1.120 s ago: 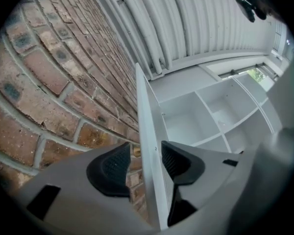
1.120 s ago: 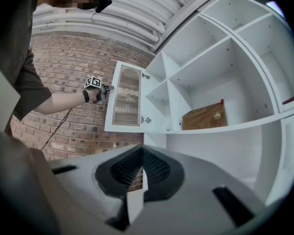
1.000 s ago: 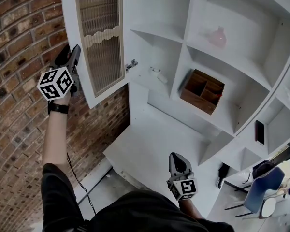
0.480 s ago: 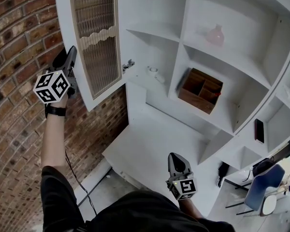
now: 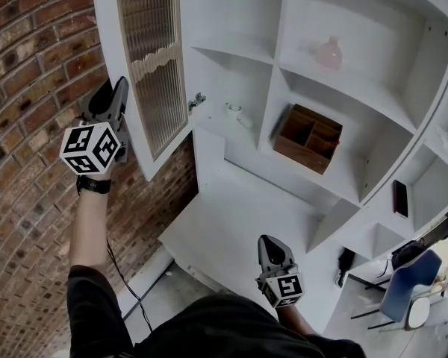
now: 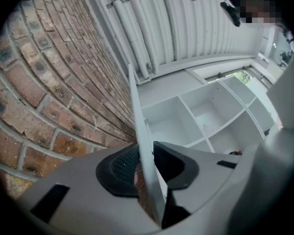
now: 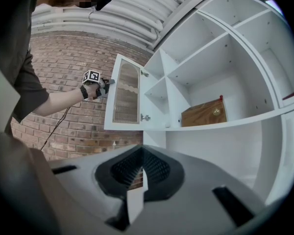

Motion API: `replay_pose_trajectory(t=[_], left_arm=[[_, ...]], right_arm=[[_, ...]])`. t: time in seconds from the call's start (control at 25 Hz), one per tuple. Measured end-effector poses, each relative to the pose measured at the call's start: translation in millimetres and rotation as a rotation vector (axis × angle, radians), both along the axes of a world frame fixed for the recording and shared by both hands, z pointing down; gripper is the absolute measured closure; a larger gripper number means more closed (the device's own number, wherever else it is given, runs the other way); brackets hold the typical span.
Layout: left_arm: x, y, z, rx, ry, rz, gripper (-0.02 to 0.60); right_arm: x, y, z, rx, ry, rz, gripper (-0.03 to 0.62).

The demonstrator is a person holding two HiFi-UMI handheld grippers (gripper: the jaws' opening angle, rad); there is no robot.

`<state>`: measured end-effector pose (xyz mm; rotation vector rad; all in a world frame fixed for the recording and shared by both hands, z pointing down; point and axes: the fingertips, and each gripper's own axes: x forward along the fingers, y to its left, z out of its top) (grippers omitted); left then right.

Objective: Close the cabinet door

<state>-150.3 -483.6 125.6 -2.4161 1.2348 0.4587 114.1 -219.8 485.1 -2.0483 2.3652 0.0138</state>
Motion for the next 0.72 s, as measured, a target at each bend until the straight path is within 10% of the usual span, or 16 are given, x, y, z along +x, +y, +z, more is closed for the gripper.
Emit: replay_pose_trajectory(t=[0.72], left_arm=[[55.6,42.9,0.9,0.119,-0.040,-0.076,0.474]], right_arm=[[5.8,-6.5,-0.2,-0.003,-0.004,0.016,0.597]])
